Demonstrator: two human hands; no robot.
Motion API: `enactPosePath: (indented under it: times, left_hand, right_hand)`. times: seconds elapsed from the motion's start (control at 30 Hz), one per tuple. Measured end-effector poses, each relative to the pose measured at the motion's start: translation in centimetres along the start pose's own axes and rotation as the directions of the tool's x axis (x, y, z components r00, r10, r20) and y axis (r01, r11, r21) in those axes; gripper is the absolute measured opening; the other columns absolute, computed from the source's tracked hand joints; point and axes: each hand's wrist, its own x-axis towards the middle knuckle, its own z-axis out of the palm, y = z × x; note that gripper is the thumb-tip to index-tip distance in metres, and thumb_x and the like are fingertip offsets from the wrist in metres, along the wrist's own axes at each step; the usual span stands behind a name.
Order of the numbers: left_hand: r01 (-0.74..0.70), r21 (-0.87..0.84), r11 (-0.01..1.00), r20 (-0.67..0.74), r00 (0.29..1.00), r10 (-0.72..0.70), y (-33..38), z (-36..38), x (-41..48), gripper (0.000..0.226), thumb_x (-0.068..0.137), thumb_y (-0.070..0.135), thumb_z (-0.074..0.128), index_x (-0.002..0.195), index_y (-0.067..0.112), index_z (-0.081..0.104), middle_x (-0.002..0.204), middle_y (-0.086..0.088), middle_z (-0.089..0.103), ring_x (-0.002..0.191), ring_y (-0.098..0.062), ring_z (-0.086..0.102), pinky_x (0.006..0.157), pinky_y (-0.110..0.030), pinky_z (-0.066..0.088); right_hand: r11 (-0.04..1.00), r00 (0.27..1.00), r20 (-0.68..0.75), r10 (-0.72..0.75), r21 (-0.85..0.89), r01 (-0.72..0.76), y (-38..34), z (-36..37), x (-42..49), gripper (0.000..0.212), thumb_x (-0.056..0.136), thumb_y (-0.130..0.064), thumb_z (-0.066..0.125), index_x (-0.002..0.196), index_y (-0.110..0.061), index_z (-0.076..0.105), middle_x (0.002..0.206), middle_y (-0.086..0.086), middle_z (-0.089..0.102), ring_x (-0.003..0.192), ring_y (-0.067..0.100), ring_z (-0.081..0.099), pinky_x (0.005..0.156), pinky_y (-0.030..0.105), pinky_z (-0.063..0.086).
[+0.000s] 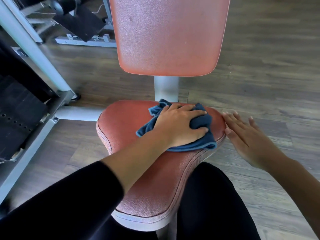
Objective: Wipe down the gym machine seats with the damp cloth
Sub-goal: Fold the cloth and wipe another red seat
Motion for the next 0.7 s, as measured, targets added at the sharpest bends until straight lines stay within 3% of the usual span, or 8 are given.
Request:
enactPosePath:
  times: [0.1,0.23,0.37,0.47,0.57,0.63,0.7]
  left_hand:
    - [0.009,0.037,0.999,0.021,1.000,-0.010,1.2,0.6,2.4,0.053,0.084,0.063,0.046,0.134,0.045,0.044,0.140,0.014,0.045,0.127,-0.024,0.038,0.109,-0.044,0.026]
    - [-0.047,-0.001,0.999,0.017,0.999,0.047,0.8,0.6,1.5,0.058,0.079,0.064,0.042,0.134,0.046,0.045,0.143,0.015,0.043,0.129,-0.023,0.037,0.111,-0.044,0.025]
    - [-0.097,-0.069,0.993,0.000,0.995,0.097,-1.7,-0.7,-1.2,0.055,0.078,0.057,0.047,0.132,0.044,0.050,0.144,0.017,0.042,0.135,-0.014,0.032,0.114,-0.029,0.014]
    - [-0.054,-0.118,0.992,-0.063,0.997,0.047,-5.3,-2.0,-3.4,0.064,0.070,0.062,0.041,0.129,0.040,0.055,0.139,0.016,0.048,0.132,-0.010,0.035,0.110,-0.019,0.013]
    - [0.060,-0.151,0.987,-0.160,0.983,-0.085,-8.8,-3.1,-5.0,0.063,0.069,0.060,0.040,0.123,0.037,0.060,0.131,0.018,0.054,0.125,-0.006,0.043,0.110,-0.022,0.024]
    - [0.128,-0.146,0.981,-0.192,0.969,-0.155,-9.5,-3.3,-5.6,0.054,0.072,0.056,0.044,0.119,0.039,0.063,0.127,0.020,0.057,0.118,-0.003,0.046,0.105,-0.017,0.026]
    - [0.152,-0.134,0.979,-0.196,0.965,-0.176,-8.7,-2.9,-6.4,0.055,0.070,0.060,0.041,0.118,0.042,0.063,0.128,0.017,0.058,0.121,-0.008,0.047,0.108,-0.022,0.026]
  right_hand:
    - [1.000,1.000,0.022,-0.001,-0.024,0.002,-0.1,0.0,-0.4,0.071,0.086,-0.057,-0.006,0.149,-0.025,0.002,0.154,-0.012,0.006,0.144,0.006,-0.003,0.118,0.034,-0.005]
    - [1.000,1.000,0.020,0.008,-0.015,-0.008,-0.1,-0.1,-0.3,0.072,0.085,-0.057,-0.006,0.149,-0.025,0.003,0.156,-0.010,0.008,0.144,0.004,-0.005,0.117,0.033,-0.007]
    - [1.000,1.000,-0.006,0.003,0.023,-0.003,-0.8,-0.5,0.2,0.076,0.085,-0.058,-0.003,0.151,-0.021,0.010,0.157,-0.007,0.012,0.144,0.005,-0.002,0.118,0.030,-0.007]
    - [0.998,1.000,-0.021,-0.018,0.055,0.019,-2.6,-1.0,1.3,0.073,0.089,-0.055,0.002,0.152,-0.019,0.011,0.157,-0.006,0.011,0.145,0.005,-0.002,0.118,0.028,-0.007]
    - [0.996,0.997,-0.007,-0.073,0.049,0.073,-4.5,-1.1,3.2,0.065,0.092,-0.047,0.007,0.152,-0.020,0.010,0.159,-0.005,0.011,0.145,0.005,-0.003,0.119,0.030,-0.006]
    - [0.995,0.995,0.025,-0.094,0.021,0.093,-5.4,-0.9,4.4,0.059,0.098,-0.043,0.010,0.152,-0.019,0.010,0.159,-0.004,0.011,0.146,0.007,-0.002,0.118,0.030,-0.006]
    - [0.995,0.992,0.077,-0.097,0.009,0.096,-5.6,-0.6,5.3,0.053,0.103,-0.037,0.016,0.152,-0.019,0.009,0.159,-0.004,0.008,0.146,0.008,-0.003,0.118,0.029,-0.007]
